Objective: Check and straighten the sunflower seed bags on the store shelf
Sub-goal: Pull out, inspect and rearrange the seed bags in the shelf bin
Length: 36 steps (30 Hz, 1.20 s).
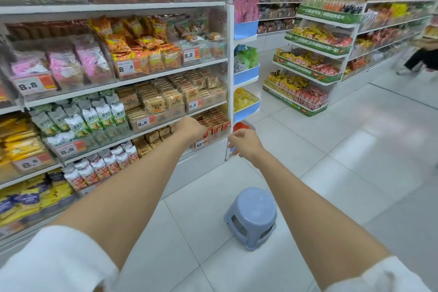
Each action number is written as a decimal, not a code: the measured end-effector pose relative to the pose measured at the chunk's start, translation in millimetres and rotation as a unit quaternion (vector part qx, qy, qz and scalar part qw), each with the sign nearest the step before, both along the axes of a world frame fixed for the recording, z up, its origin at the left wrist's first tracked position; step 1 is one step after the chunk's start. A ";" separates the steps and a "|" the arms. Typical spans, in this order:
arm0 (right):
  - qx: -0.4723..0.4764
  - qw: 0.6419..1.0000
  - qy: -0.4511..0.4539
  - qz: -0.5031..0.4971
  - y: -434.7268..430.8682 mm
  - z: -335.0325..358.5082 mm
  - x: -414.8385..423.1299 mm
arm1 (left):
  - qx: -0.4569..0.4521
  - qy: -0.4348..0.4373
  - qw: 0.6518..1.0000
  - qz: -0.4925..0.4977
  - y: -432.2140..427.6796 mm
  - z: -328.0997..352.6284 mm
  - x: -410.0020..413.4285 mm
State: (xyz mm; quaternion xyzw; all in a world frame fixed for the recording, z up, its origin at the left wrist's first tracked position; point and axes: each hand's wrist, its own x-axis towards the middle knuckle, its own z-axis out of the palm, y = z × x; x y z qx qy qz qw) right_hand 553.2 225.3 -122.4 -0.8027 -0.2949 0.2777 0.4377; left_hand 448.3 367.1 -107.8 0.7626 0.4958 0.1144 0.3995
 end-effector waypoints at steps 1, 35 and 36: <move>-0.008 1.000 -0.001 0.001 9.0 -2.3 12.6 | -0.008 -0.004 1.000 0.000 8.7 -2.8 12.9; -0.068 0.994 0.033 0.084 400.3 -74.9 354.8 | -0.075 0.022 0.994 0.077 361.9 -70.6 318.6; -0.070 0.993 0.043 0.089 408.6 -77.6 358.2 | -0.079 0.020 0.994 0.078 369.8 -73.4 323.0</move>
